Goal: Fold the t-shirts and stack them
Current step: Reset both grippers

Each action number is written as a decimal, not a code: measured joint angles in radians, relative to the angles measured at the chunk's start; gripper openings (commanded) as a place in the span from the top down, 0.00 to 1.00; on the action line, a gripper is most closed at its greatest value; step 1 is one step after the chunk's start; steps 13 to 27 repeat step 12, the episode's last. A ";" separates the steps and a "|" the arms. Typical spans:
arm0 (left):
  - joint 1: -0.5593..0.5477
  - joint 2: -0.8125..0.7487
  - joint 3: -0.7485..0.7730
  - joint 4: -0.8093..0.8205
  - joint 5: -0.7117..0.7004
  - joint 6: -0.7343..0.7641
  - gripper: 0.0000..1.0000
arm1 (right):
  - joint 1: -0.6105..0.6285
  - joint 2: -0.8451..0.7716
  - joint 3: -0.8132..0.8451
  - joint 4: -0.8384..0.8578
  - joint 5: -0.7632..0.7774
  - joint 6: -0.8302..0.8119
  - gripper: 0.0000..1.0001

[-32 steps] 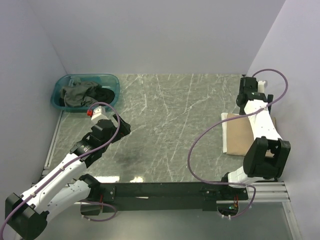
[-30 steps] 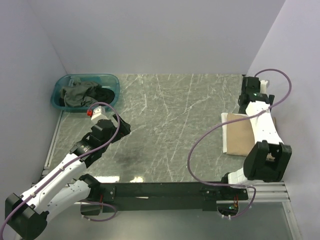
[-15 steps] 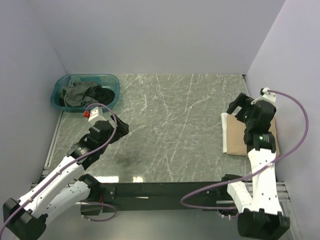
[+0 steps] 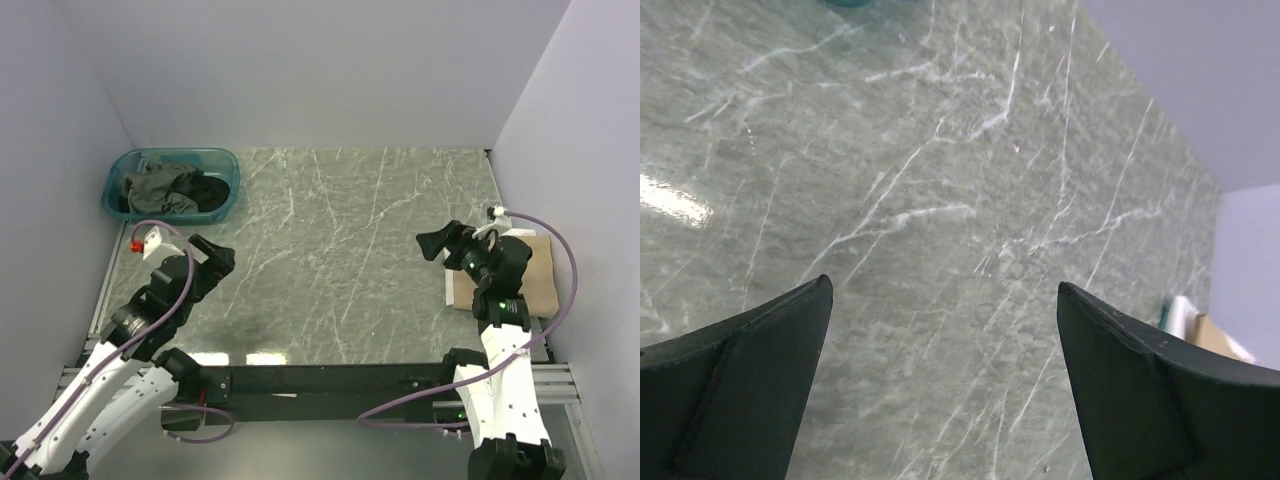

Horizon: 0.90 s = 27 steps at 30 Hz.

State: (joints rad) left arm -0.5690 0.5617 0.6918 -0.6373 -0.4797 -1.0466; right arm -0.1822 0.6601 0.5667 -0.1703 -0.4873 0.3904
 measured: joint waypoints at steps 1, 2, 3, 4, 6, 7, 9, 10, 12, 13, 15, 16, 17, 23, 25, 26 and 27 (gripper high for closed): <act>0.000 -0.021 0.000 -0.016 -0.009 -0.012 0.01 | 0.000 -0.005 -0.020 0.013 -0.026 0.003 0.02; 0.000 -0.040 0.000 -0.030 -0.017 -0.021 0.01 | 0.000 -0.006 -0.037 0.023 -0.047 0.005 0.02; 0.000 -0.051 0.000 -0.040 -0.022 -0.026 0.00 | 0.000 -0.006 -0.049 0.034 -0.064 0.006 0.02; 0.000 -0.066 0.000 -0.053 -0.029 -0.036 0.01 | 0.000 -0.006 -0.058 0.039 -0.080 0.006 0.02; 0.000 -0.079 0.001 -0.082 -0.043 -0.050 0.00 | 0.000 -0.005 -0.072 0.048 -0.109 0.004 0.02; 0.000 -0.083 0.001 -0.095 -0.048 -0.056 0.01 | 0.000 -0.004 -0.076 0.056 -0.122 0.004 0.02; 0.000 -0.085 0.001 -0.116 -0.059 -0.070 0.00 | 0.000 -0.001 -0.081 0.066 -0.142 0.004 0.01; 0.000 -0.086 0.001 -0.122 -0.062 -0.075 0.00 | 0.000 0.002 -0.081 0.068 -0.146 0.004 0.01; 0.000 -0.087 0.001 -0.134 -0.068 -0.078 0.01 | 0.000 0.003 -0.081 0.070 -0.150 0.004 0.01; 0.000 -0.087 0.001 -0.134 -0.068 -0.078 0.01 | 0.000 0.003 -0.081 0.070 -0.150 0.004 0.01; 0.000 -0.087 0.001 -0.134 -0.068 -0.078 0.01 | 0.000 0.003 -0.081 0.070 -0.150 0.004 0.01; 0.000 -0.087 0.001 -0.134 -0.068 -0.078 0.01 | 0.000 0.003 -0.081 0.070 -0.150 0.004 0.01; 0.000 -0.087 0.001 -0.134 -0.068 -0.078 0.01 | 0.000 0.003 -0.081 0.070 -0.150 0.004 0.01; 0.000 -0.087 0.001 -0.134 -0.068 -0.078 0.01 | 0.000 0.003 -0.081 0.070 -0.150 0.004 0.01; 0.000 -0.087 0.001 -0.134 -0.068 -0.078 0.01 | 0.000 0.003 -0.081 0.070 -0.150 0.004 0.01; 0.000 -0.087 0.001 -0.134 -0.068 -0.078 0.01 | 0.000 0.003 -0.081 0.070 -0.150 0.004 0.01; 0.000 -0.087 0.001 -0.134 -0.068 -0.078 0.01 | 0.000 0.003 -0.081 0.070 -0.150 0.004 0.01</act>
